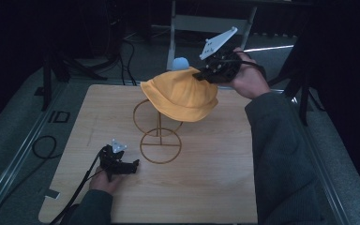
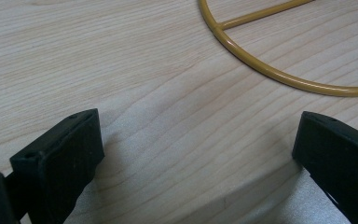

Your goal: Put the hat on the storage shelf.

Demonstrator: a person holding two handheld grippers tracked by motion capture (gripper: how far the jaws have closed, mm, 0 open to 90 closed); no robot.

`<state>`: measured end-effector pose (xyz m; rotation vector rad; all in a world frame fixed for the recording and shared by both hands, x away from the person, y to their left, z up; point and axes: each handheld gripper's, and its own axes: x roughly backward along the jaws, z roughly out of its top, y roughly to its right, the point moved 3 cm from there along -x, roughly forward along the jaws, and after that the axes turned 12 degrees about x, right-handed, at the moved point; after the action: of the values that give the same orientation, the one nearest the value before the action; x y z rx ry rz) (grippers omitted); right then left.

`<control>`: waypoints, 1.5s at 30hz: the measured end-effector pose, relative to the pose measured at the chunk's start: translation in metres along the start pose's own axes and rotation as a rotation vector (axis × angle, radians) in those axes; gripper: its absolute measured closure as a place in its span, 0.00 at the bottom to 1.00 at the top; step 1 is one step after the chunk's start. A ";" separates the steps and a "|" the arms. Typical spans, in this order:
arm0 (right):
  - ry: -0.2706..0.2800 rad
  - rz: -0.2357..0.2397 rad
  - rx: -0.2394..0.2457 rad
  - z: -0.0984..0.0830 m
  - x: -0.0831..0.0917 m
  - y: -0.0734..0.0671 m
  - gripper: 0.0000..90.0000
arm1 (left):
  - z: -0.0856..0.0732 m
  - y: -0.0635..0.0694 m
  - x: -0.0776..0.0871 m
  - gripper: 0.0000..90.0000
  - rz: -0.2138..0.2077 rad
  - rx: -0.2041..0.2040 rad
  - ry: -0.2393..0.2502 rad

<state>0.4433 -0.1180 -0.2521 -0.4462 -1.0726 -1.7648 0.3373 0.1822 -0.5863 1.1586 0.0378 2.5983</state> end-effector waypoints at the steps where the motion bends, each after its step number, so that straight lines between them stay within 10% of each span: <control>1: 0.003 0.001 0.002 0.001 0.000 0.000 0.93 | 0.000 0.000 0.000 0.02 0.000 0.000 0.001; 45: -0.039 0.200 0.139 0.068 -0.055 -0.037 0.91 | 0.000 0.000 0.000 0.02 0.001 -0.005 -0.003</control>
<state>0.4239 -0.0272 -0.2710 -0.4861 -1.1299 -1.5009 0.3372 0.1825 -0.5863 1.1607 0.0305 2.5966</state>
